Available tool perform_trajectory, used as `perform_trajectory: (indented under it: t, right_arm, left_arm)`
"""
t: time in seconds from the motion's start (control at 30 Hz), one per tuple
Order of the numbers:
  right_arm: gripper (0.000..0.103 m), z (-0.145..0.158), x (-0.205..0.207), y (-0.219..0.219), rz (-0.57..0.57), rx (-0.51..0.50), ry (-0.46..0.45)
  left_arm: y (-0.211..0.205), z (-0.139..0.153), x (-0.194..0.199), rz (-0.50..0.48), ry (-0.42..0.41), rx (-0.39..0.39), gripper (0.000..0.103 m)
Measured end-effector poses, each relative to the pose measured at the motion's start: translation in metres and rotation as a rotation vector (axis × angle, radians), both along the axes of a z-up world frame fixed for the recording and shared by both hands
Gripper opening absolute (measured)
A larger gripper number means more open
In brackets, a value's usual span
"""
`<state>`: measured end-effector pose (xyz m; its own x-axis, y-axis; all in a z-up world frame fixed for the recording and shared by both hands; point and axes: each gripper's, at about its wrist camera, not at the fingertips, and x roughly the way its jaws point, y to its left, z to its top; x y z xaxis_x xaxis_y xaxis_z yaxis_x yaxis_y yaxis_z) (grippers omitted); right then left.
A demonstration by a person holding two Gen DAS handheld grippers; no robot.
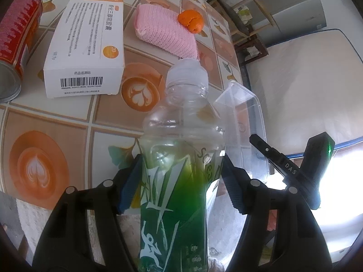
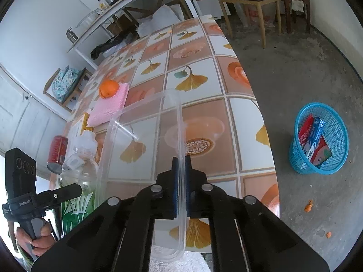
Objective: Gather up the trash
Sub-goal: 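Lift the clear container with the right gripper while the left gripper holds the bottle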
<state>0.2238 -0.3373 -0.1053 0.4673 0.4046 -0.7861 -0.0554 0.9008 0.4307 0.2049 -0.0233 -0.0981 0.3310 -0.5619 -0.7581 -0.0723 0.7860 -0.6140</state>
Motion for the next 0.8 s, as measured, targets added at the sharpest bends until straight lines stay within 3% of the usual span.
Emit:
perform_trajectory:
  t: [0.37,0.8]
  right_arm:
    - [0.004,0.014,-0.004,-0.001,-0.019,-0.012,-0.037]
    - [0.004,0.033,-0.012,-0.011,-0.047,0.040,-0.087]
  left_arm:
    - [0.003,0.006,-0.020,0.009,-0.062,0.007,0.064]
    - [0.015,0.033,-0.047,0.026,-0.219,-0.027,0.064]
